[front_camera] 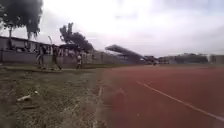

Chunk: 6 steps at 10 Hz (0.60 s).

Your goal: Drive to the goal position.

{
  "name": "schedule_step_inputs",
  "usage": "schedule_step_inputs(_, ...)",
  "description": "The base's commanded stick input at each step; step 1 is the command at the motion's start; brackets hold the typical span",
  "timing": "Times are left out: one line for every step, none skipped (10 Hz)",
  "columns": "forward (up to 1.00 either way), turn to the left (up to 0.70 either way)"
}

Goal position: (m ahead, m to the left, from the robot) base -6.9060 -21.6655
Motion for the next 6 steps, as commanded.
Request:
schedule_step_inputs(0.00, -0.13)
schedule_step_inputs(0.00, 0.00)
schedule_step_inputs(0.00, 0.00)
schedule_step_inputs(0.00, 0.00)
schedule_step_inputs(0.00, 0.00)
schedule_step_inputs(0.00, 0.00)
